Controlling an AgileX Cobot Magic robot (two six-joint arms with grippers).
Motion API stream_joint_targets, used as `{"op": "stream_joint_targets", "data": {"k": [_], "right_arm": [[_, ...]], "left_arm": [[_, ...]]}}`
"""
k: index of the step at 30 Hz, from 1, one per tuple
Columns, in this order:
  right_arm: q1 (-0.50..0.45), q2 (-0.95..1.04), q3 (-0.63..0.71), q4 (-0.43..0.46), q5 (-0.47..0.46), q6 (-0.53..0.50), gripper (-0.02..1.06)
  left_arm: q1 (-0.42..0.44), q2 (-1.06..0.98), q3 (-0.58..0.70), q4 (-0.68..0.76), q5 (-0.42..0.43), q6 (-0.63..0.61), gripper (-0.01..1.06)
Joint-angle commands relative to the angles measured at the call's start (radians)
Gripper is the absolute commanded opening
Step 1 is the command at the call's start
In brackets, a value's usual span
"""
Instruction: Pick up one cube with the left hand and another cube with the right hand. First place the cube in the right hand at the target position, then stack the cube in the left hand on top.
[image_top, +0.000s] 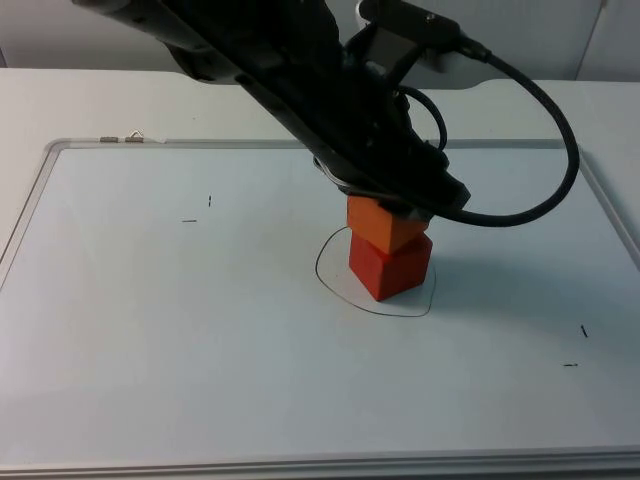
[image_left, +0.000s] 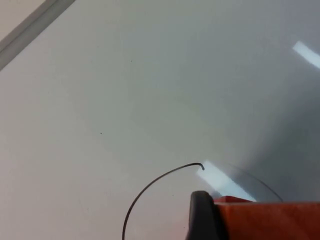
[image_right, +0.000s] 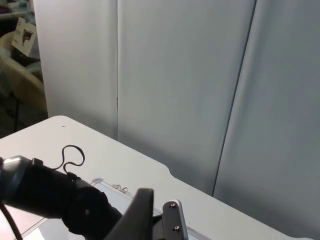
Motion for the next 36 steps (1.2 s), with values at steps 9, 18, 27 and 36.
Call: {"op": "stream_joint_targets", "data": {"k": [9, 18, 27, 36], "right_arm": [[-0.002, 0.0, 0.005, -0.001, 0.001, -0.007, 0.94], [-0.002, 0.0, 0.005, -0.003, 0.001, -0.007, 0.94], [-0.002, 0.0, 0.005, -0.009, 0.001, -0.007, 0.94], [-0.002, -0.002, 0.005, -0.009, 0.011, -0.007, 0.94]], "left_arm": [[-0.003, -0.011, -0.004, -0.003, -0.003, 0.0, 0.93], [-0.003, -0.193, -0.004, 0.023, 0.065, 0.0, 0.95], [-0.003, -0.512, -0.004, 0.164, 0.258, -0.107, 0.95], [-0.003, -0.719, 0.0, 0.325, 0.547, -0.265, 0.95]]}}
